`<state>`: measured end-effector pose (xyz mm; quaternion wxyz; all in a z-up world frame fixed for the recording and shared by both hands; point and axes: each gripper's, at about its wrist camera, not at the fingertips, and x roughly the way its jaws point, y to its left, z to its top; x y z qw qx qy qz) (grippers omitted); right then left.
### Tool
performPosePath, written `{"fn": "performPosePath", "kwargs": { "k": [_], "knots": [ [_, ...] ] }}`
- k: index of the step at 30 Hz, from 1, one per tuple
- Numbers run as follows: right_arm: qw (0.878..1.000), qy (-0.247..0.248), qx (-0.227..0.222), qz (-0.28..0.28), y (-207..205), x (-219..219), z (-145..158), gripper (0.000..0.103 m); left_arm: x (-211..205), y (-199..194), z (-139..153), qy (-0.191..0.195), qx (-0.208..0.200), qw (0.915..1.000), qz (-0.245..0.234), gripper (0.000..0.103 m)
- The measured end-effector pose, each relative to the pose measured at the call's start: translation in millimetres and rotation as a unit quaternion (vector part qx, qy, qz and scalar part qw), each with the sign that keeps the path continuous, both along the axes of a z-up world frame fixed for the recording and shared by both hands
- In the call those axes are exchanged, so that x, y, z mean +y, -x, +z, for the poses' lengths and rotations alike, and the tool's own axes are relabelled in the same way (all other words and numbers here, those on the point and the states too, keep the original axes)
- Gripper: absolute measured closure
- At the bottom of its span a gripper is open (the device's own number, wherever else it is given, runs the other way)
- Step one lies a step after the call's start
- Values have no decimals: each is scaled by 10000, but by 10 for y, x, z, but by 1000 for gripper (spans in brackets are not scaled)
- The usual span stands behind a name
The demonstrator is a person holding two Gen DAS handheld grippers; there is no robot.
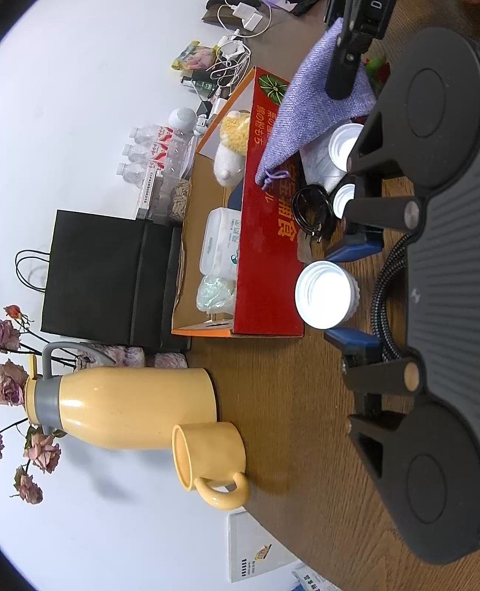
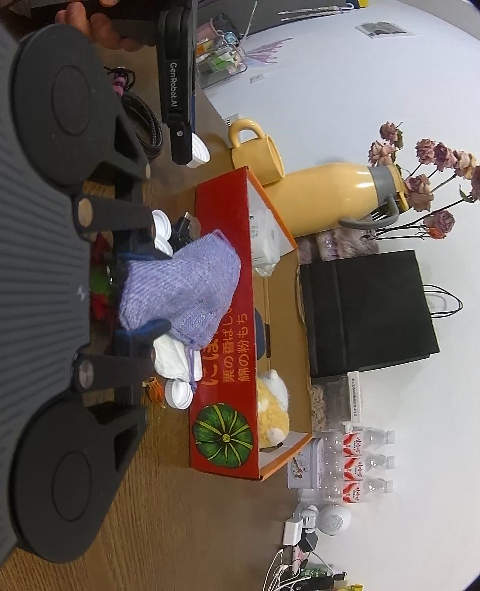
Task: Organize objects
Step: 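Carry the purple pouch and white cap into the box and open both tools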
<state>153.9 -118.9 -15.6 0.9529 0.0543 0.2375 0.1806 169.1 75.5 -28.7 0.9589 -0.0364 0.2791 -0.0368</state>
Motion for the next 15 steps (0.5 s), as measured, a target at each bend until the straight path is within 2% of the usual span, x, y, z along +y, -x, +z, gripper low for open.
{"fn": "performPosePath", "kwargs": {
  "k": [6, 15],
  "knots": [
    [9998, -81, -204, 7, 54, -31, 38, 84, 11, 9, 5, 2, -16, 10000, 23, 66],
    [9987, -270, -422, -4, 111, -105, 106, 86, -35, 30, 29, -4, -81, 10000, 27, 66]
  ]
}}
